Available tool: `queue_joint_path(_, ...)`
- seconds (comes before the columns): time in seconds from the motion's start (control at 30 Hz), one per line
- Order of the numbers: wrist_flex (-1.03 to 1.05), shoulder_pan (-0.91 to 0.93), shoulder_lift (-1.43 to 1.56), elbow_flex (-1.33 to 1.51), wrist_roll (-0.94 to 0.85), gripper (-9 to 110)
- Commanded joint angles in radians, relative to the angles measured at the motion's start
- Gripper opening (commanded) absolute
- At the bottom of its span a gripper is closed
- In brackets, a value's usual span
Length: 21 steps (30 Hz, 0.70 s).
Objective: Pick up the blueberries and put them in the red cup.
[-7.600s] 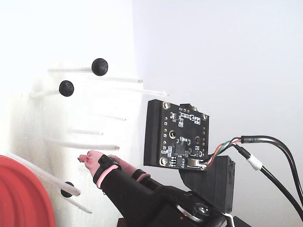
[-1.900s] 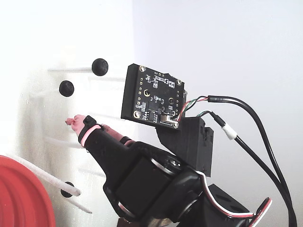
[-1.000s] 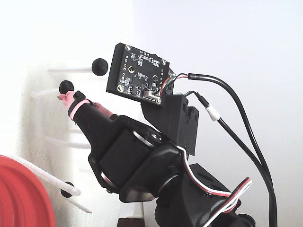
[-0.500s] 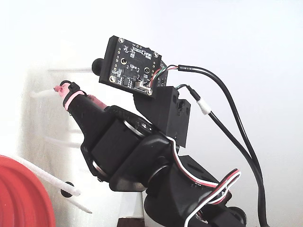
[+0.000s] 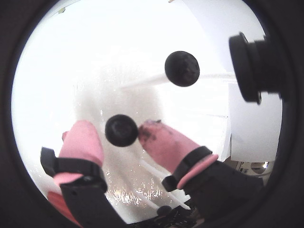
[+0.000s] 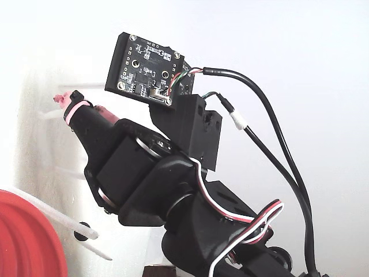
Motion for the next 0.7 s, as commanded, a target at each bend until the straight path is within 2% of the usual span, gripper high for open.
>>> queue_joint_path(0.0, -0.043, 0.008, -0.002, -0.061, -0.014, 18)
queue_joint_path(0.67, -0.092, 0.032, -0.044, -0.051, -0.037, 14)
